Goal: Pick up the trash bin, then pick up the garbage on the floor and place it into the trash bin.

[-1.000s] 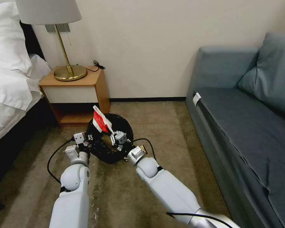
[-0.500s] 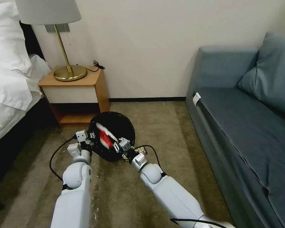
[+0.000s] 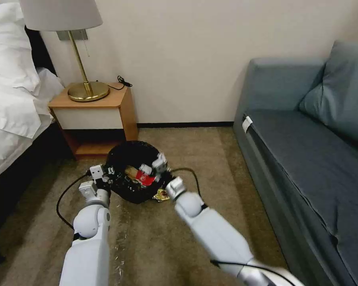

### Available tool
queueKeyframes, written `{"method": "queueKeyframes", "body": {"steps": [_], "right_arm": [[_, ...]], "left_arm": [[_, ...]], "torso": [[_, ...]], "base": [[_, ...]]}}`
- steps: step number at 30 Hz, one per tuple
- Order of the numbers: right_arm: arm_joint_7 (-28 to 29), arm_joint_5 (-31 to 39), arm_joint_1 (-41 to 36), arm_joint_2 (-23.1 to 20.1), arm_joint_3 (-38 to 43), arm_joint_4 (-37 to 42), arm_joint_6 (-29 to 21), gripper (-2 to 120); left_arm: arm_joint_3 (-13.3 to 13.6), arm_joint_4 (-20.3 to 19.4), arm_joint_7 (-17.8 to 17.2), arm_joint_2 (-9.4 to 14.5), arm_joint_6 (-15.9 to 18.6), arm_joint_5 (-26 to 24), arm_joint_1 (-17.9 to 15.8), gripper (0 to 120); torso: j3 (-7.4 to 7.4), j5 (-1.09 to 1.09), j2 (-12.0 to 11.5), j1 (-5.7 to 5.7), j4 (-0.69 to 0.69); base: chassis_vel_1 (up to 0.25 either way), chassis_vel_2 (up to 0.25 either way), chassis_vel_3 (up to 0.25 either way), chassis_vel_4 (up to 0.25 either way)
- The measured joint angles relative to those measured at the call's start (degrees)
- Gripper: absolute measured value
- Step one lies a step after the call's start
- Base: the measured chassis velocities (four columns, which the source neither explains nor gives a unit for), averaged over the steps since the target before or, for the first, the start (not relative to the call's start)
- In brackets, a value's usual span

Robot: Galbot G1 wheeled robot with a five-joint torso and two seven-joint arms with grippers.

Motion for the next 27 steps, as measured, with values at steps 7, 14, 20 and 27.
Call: {"method": "queueKeyframes", "body": {"steps": [7, 14, 20, 27], "right_arm": [[3.6, 2.8, 2.2, -2.3, 2.6, -5.1, -5.6, 100], [0.1, 2.9, 1.6, -1.4, 3.8, -14.5, -6.4, 100], [-6.9, 1.2, 1.5, 0.4, 4.0, -23.3, -6.0, 100], [-14.5, -1.7, 2.9, 1.6, 1.8, -28.2, -4.8, 100]], "left_arm": [[-1.8, -0.7, 0.1, 0.2, 0.1, -1.0, 0.0, 4], [-2.1, -1.6, 0.1, 0.2, 0.4, -1.5, -0.3, 4], [-2.2, -2.7, -0.1, -0.1, 0.5, -1.4, 0.0, 4], [-1.9, -4.4, -0.6, -0.8, 0.8, -0.4, 0.9, 4]], "torso": [[0.0, 0.0, 0.0, 0.0, -0.02], [0.0, 0.0, 0.0, 0.0, -0.01], [0.0, 0.0, 0.0, 0.0, -0.01], [0.0, 0.0, 0.0, 0.0, 0.0]], "base": [[0.0, 0.0, 0.0, 0.0], [0.0, 0.0, 0.0, 0.0], [0.0, 0.0, 0.0, 0.0], [0.0, 0.0, 0.0, 0.0]]}}
